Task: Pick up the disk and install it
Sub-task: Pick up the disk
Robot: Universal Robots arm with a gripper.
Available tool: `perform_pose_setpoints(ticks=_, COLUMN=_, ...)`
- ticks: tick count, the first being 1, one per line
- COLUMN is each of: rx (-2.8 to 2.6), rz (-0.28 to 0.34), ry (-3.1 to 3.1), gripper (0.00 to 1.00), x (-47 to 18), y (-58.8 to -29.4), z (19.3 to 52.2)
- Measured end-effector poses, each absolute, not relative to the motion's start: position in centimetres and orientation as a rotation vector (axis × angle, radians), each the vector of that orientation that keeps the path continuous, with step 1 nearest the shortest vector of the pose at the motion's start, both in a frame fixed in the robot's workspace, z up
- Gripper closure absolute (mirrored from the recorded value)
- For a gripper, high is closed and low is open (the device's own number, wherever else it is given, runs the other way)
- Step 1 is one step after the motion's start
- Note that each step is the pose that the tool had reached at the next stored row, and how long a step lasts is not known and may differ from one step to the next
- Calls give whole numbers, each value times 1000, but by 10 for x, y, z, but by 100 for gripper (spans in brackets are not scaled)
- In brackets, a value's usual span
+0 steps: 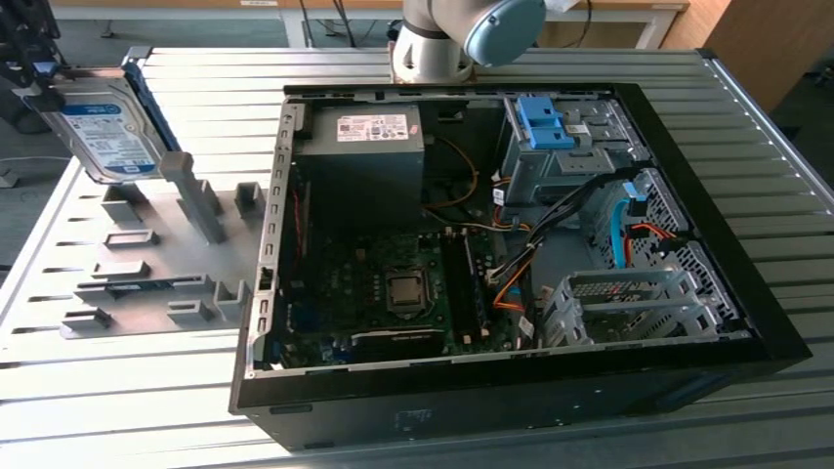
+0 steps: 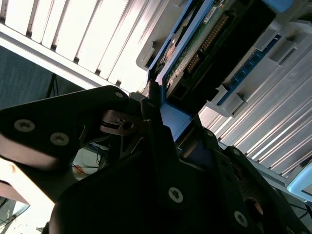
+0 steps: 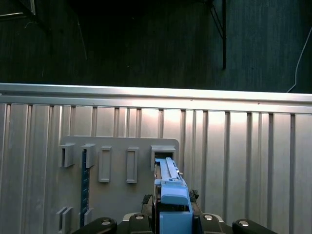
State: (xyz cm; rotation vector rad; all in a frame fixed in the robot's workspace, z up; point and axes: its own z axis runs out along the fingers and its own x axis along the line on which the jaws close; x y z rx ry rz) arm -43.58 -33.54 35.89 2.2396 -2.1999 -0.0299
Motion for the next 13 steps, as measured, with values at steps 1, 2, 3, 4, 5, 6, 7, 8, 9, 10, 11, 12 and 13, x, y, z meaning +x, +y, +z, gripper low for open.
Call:
perform_pose_setpoints(ticks=1, rx=2240, rz=-30, ry=-2200, gripper=63, x=-436, y=-335, z=359)
perform_pose_setpoints(ticks=2, rx=2240, rz=-30, ry=-2200, gripper=63, x=-436, y=-335, z=359)
perform_pose_setpoints(ticks=3, rx=2240, rz=-30, ry=-2200, gripper=63, x=-436, y=-335, z=360)
perform_pose_setpoints(ticks=4, rx=2240, rz=-30, ry=-2200, gripper=63, x=-436, y=-335, z=360)
perform_pose_setpoints(ticks=5, rx=2240, rz=-30, ry=-2200, gripper=63, x=-436, y=-335, z=360)
perform_pose_setpoints(ticks=6, rx=2240, rz=-30, ry=-2200, gripper=63, x=-436, y=-335, z=361)
perform_pose_setpoints(ticks=7, rx=2240, rz=-30, ry=-2200, gripper=63, x=-436, y=-335, z=361)
perform_pose_setpoints(ticks=8, rx=2240, rz=-30, ry=-2200, gripper=63, x=-436, y=-335, z=361)
perform_pose_setpoints(ticks=9, rx=2240, rz=-30, ry=-2200, gripper=63, x=-436, y=-335, z=361)
perform_pose_setpoints(ticks=10, rx=2240, rz=-30, ry=-2200, gripper=63, x=-436, y=-335, z=362)
perform_pose_setpoints(ticks=11, rx=2240, rz=-30, ry=-2200, gripper=63, x=-436, y=-335, z=362)
perform_pose_setpoints(ticks=12, rx=2240, rz=-30, ry=-2200, gripper=63, x=-436, y=-335, z=362)
perform_pose_setpoints(ticks=13, rx=2240, rz=-30, ry=-2200, gripper=63, x=-436, y=-335, z=362)
